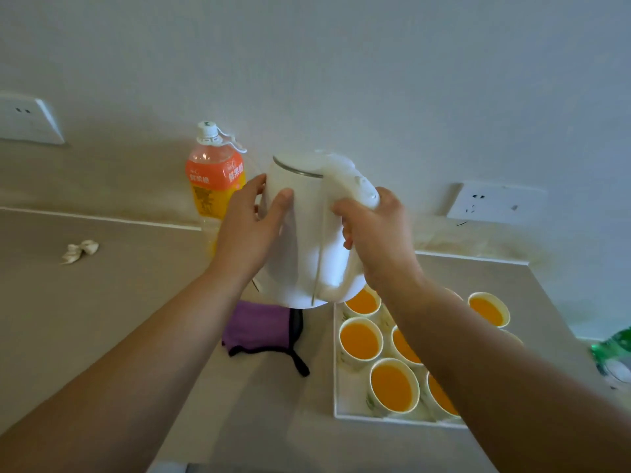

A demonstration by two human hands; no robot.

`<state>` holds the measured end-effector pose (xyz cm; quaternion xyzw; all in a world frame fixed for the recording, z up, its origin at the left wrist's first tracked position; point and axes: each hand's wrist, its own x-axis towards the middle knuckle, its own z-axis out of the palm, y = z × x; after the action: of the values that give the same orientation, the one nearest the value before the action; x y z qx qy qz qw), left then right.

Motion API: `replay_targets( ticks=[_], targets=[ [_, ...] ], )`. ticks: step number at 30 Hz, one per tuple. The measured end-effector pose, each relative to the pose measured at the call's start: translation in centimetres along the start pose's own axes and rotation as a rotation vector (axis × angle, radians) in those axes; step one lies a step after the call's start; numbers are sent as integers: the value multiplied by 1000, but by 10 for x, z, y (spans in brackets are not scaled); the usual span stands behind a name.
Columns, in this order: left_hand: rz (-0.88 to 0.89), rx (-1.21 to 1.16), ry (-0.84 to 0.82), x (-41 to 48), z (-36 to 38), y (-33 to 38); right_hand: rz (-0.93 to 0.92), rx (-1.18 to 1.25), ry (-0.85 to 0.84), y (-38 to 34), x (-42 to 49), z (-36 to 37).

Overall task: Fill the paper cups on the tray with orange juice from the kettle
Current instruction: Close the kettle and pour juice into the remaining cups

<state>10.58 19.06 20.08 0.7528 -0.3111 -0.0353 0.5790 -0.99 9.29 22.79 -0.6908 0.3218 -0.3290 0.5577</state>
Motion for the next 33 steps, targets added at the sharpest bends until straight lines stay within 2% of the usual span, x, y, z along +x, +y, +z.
replay_targets(
  ticks=[4,10,12,16,22,28,33],
  targets=[
    [32,-5,133,-30,16,47,-67,64,-64,-25,-11,-48],
    [-25,-39,184,-70,37,84,-117,60,-120,-45,-27,-103],
    [-67,-38,174,-81,42,87,-115,54,-135,-47,-30,-117],
    [-33,-23,109,-102,52,91,-138,46,-140,-43,-36,-138],
    [-11,-27,-60,-123,66,101,-115,57,-105,-35,-43,-178],
    [19,-36,-61,-139,88,119,-107,12,-136,-25,-53,-213],
    [121,138,-115,-153,108,139,-86,29,-208,-17,-54,-252]
  ],
)
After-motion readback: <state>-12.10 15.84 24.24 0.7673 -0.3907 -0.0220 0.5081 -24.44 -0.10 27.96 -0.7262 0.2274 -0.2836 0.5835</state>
